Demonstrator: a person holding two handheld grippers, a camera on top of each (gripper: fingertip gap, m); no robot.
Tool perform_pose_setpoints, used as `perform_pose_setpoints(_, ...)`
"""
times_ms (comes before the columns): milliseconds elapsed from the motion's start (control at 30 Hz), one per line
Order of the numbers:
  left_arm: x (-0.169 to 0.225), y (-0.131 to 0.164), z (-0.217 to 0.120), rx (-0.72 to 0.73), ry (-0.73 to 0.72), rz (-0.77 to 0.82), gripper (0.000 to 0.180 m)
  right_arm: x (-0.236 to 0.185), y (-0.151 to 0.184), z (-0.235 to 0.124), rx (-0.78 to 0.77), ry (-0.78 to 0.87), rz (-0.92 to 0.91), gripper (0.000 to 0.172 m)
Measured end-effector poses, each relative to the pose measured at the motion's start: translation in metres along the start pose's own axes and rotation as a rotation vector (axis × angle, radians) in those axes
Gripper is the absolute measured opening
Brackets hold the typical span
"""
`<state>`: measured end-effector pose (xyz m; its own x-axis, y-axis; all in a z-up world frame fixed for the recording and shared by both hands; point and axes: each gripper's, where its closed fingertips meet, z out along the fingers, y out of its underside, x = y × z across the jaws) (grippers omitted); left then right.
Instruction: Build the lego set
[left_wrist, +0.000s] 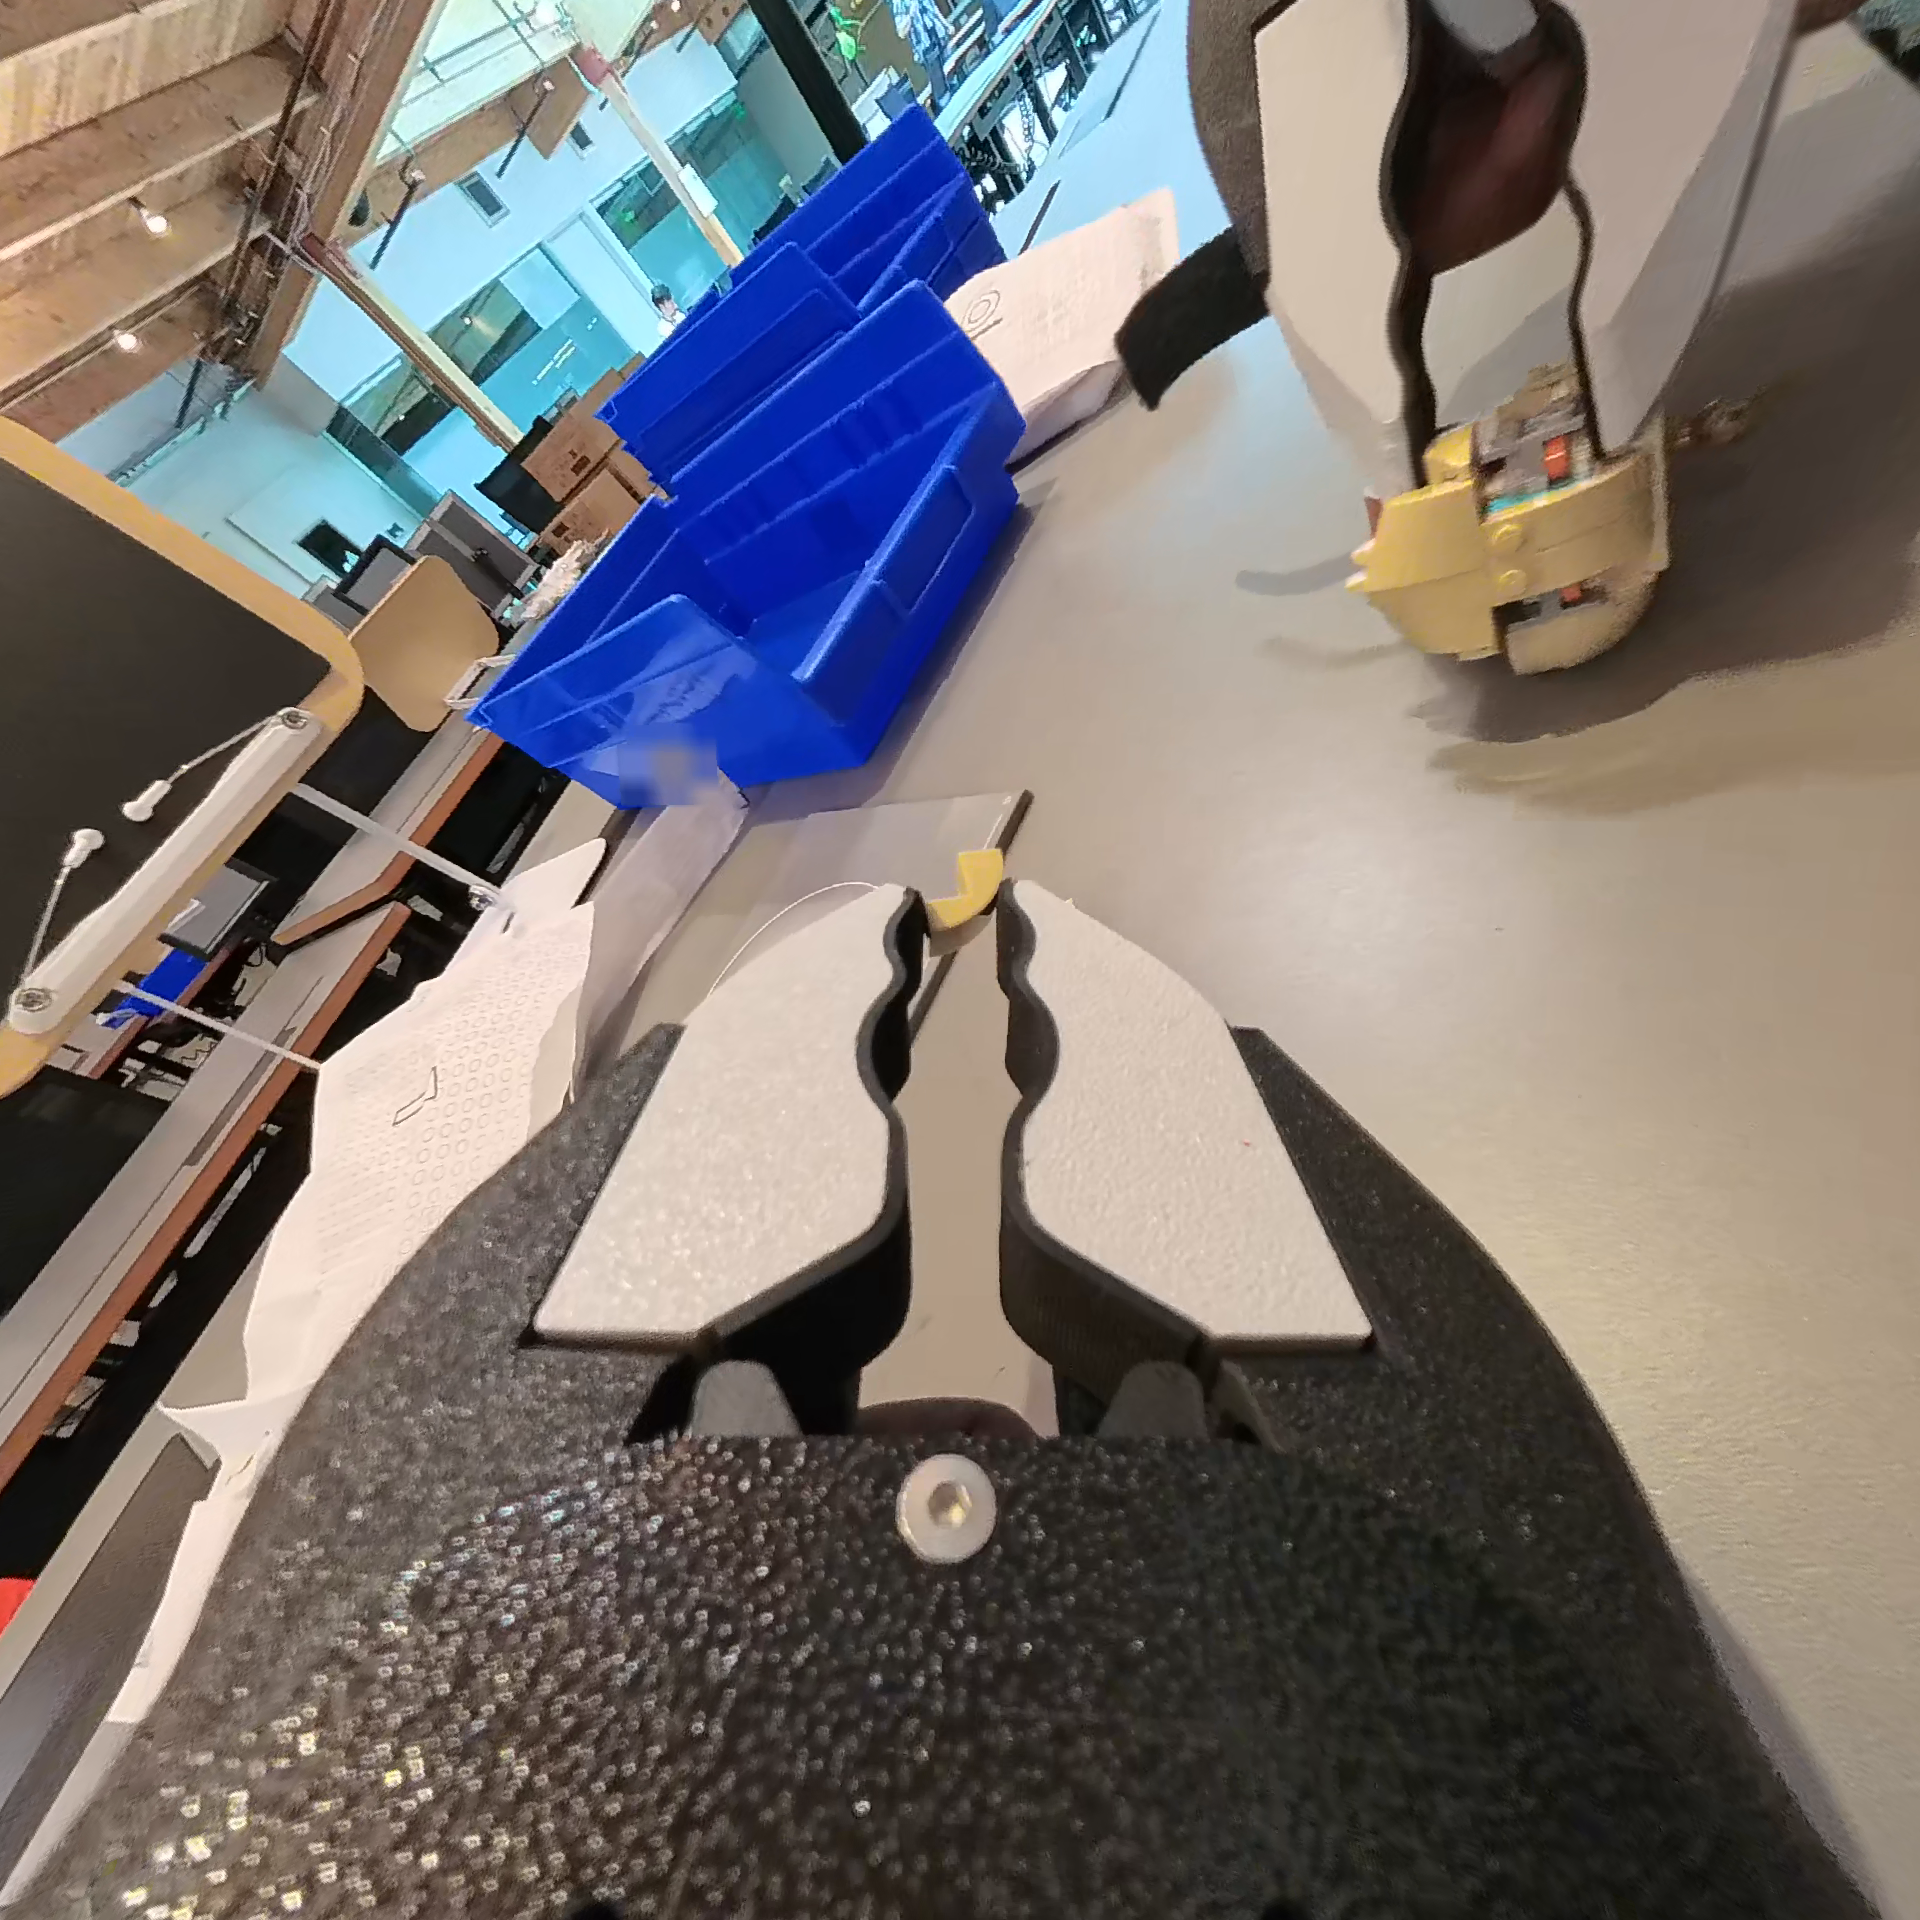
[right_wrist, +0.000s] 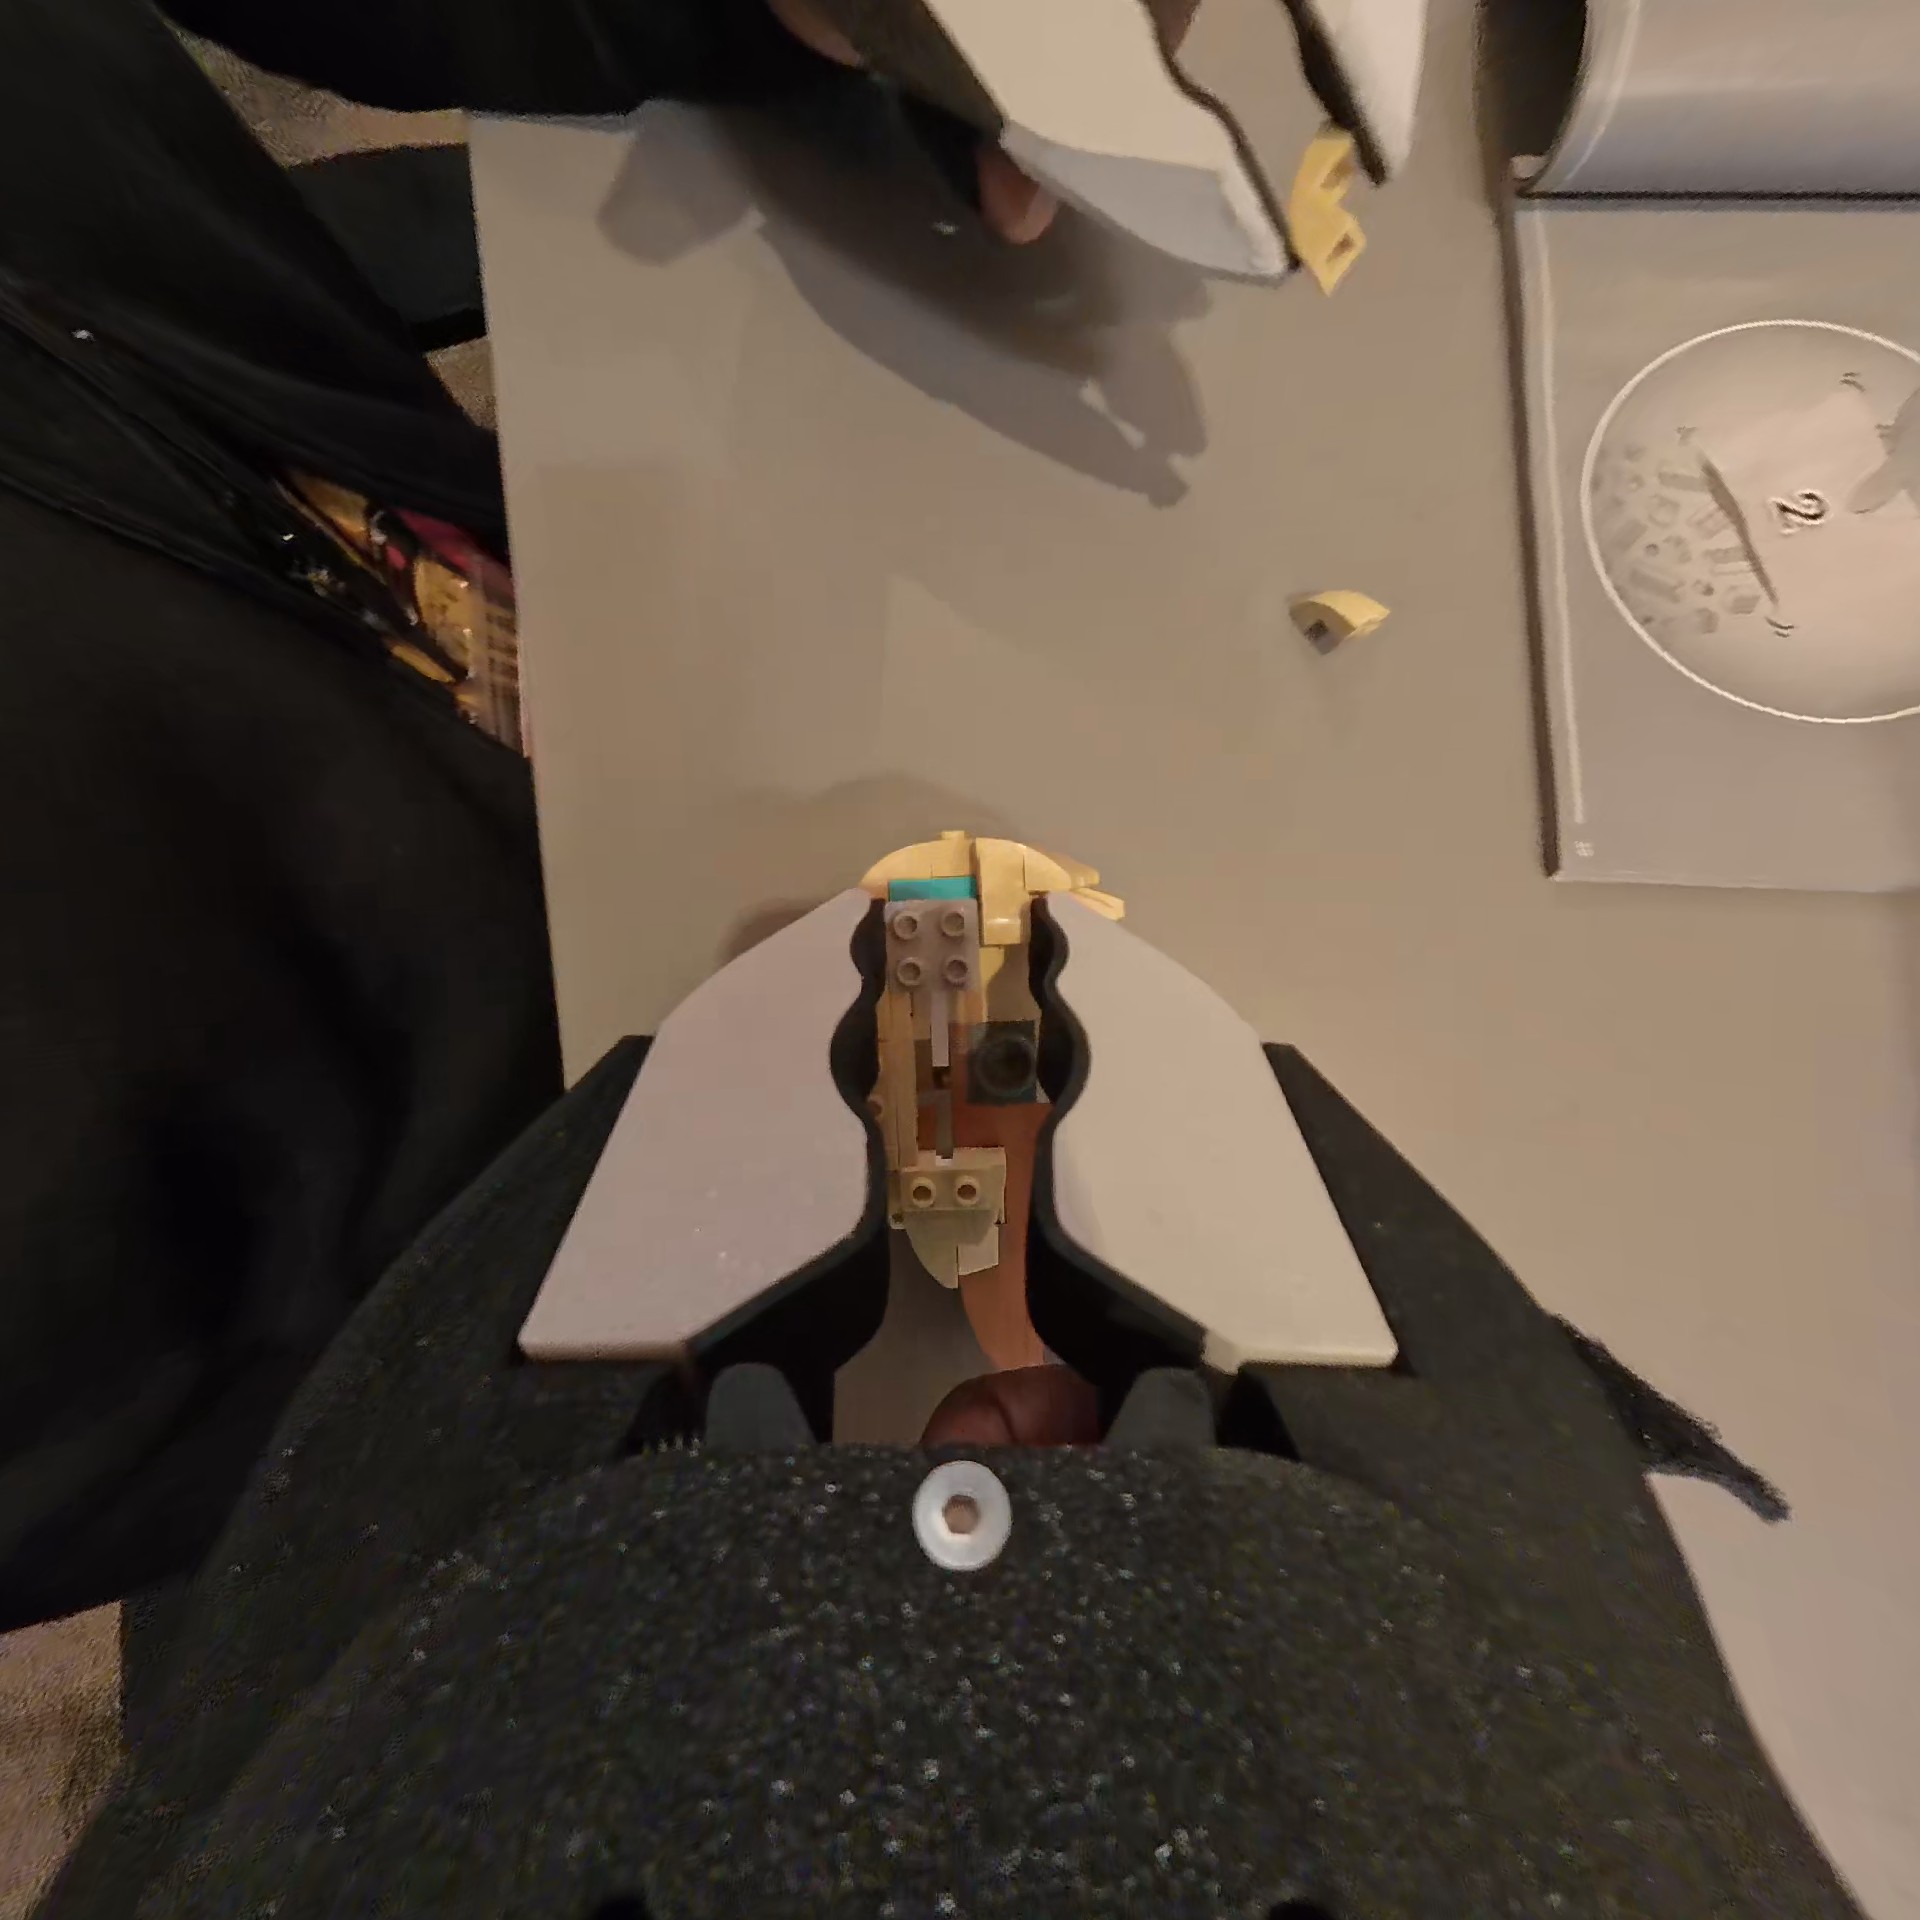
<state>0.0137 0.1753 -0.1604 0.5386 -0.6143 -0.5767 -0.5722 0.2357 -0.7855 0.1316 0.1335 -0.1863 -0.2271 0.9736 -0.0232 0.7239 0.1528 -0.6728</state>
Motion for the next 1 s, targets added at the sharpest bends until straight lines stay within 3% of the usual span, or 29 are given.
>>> perform_pose_setpoints(367, -0.004, 0.003, -0.001, -0.01, -0.007, -0.016, 0.013, 0.034, -0.012, -0.012, 0.217, -0.021, 0.118, 0.026)
perform_pose_setpoints(633, -0.004, 0.004, -0.001, -0.015, -0.002, -0.026, 0.013, 0.049, -0.018, -0.013, 0.285, -0.029, 0.158, 0.025)
perform_pose_setpoints(800, -0.002, 0.006, 0.0, -0.019, 0.008, -0.032, 0.013, 0.054, -0.025, -0.018, 0.343, -0.128, 0.262, 0.025)
perform_pose_setpoints(1000, 0.002, -0.001, -0.002, 0.019, 0.034, -0.03, 0.013, 0.044, -0.027, -0.013, 0.251, -0.328, 0.255, 0.025)
